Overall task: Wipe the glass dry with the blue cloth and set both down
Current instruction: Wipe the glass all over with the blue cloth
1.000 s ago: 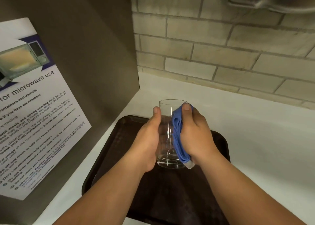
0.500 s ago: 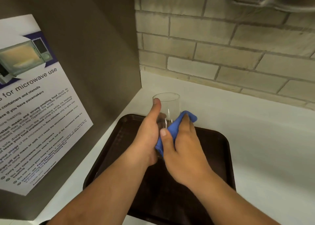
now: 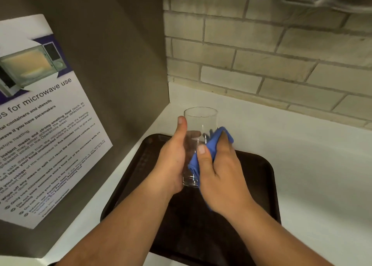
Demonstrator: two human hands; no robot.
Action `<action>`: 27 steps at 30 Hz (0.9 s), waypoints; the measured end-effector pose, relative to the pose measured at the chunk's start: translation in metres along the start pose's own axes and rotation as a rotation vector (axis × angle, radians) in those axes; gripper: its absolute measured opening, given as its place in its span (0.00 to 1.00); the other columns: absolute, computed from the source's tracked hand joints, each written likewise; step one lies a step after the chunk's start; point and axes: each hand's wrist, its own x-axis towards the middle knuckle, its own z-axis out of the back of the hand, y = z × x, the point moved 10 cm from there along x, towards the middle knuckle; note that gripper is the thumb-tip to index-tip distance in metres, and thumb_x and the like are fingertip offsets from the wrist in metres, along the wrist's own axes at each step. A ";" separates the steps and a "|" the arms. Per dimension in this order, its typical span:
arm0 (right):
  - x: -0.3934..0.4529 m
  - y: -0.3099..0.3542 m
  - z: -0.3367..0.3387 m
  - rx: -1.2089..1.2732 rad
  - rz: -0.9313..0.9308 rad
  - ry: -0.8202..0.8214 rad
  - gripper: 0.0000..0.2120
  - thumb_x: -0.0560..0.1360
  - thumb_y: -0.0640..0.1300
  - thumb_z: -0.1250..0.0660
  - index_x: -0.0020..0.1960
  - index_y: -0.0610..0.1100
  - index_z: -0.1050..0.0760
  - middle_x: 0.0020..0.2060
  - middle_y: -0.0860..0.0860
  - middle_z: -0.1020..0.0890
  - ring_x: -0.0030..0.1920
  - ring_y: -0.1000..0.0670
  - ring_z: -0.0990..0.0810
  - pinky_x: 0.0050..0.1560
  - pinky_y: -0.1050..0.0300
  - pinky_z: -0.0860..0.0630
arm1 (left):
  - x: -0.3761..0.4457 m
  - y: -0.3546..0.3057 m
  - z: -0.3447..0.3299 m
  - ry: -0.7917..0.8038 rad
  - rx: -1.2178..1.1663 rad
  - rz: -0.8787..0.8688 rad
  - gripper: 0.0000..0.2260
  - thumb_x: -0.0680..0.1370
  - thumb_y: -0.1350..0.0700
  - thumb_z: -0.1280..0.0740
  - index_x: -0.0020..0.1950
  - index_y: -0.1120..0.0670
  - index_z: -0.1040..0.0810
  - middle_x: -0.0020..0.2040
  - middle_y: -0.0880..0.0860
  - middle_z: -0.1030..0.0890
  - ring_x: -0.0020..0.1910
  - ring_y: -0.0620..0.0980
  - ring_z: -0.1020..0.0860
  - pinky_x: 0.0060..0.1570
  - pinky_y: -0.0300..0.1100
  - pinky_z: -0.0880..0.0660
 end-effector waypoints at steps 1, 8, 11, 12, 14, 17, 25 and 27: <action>0.004 0.004 0.005 -0.015 0.013 -0.029 0.27 0.78 0.62 0.48 0.64 0.43 0.31 0.51 0.48 0.23 0.49 0.55 0.21 0.50 0.62 0.22 | -0.001 -0.004 0.001 -0.018 0.022 -0.032 0.32 0.77 0.28 0.38 0.61 0.53 0.14 0.55 0.58 0.10 0.54 0.57 0.11 0.55 0.53 0.17; 0.011 0.022 0.009 -0.111 0.049 -0.093 0.31 0.77 0.65 0.49 0.70 0.43 0.34 0.58 0.48 0.23 0.54 0.54 0.21 0.53 0.61 0.22 | -0.010 -0.006 -0.019 0.167 0.004 -0.081 0.39 0.66 0.24 0.37 0.61 0.51 0.12 0.52 0.55 0.09 0.59 0.55 0.13 0.69 0.54 0.24; 0.042 0.010 0.025 0.040 -0.089 -0.149 0.24 0.80 0.62 0.50 0.48 0.44 0.26 0.39 0.46 0.19 0.39 0.54 0.20 0.40 0.62 0.26 | -0.009 -0.003 -0.023 0.231 -0.104 -0.047 0.36 0.74 0.26 0.41 0.64 0.52 0.13 0.61 0.59 0.12 0.62 0.58 0.14 0.61 0.55 0.18; 0.051 0.002 0.028 0.092 -0.154 -0.122 0.26 0.81 0.62 0.50 0.45 0.42 0.25 0.37 0.43 0.19 0.38 0.51 0.19 0.40 0.57 0.26 | -0.009 -0.005 -0.026 0.259 -0.165 -0.043 0.37 0.76 0.27 0.41 0.66 0.54 0.14 0.63 0.61 0.13 0.63 0.60 0.15 0.59 0.56 0.17; 0.054 -0.011 0.024 0.207 -0.249 -0.008 0.28 0.82 0.60 0.49 0.44 0.40 0.22 0.36 0.41 0.16 0.36 0.50 0.18 0.39 0.56 0.25 | -0.007 -0.008 -0.027 0.282 -0.272 -0.018 0.40 0.76 0.26 0.40 0.69 0.58 0.17 0.64 0.62 0.14 0.62 0.62 0.14 0.56 0.57 0.16; 0.025 -0.020 0.003 0.211 -0.257 0.179 0.22 0.83 0.59 0.49 0.50 0.48 0.21 0.38 0.50 0.14 0.39 0.58 0.16 0.40 0.66 0.24 | 0.004 -0.012 -0.017 0.208 -0.309 0.016 0.42 0.74 0.23 0.39 0.63 0.60 0.16 0.57 0.61 0.12 0.54 0.61 0.12 0.53 0.55 0.15; 0.038 0.011 0.018 -0.052 -0.064 -0.060 0.17 0.82 0.56 0.47 0.58 0.44 0.29 0.45 0.48 0.21 0.43 0.53 0.21 0.37 0.70 0.29 | 0.001 -0.002 -0.014 0.147 -0.096 -0.020 0.40 0.69 0.26 0.34 0.68 0.54 0.16 0.62 0.62 0.13 0.61 0.61 0.14 0.59 0.57 0.17; 0.050 0.002 0.024 0.021 -0.130 -0.048 0.17 0.83 0.56 0.47 0.50 0.45 0.27 0.39 0.50 0.21 0.39 0.55 0.22 0.34 0.69 0.32 | 0.000 -0.006 -0.009 0.061 -0.076 -0.071 0.41 0.69 0.28 0.33 0.73 0.54 0.22 0.65 0.62 0.15 0.61 0.62 0.14 0.65 0.62 0.20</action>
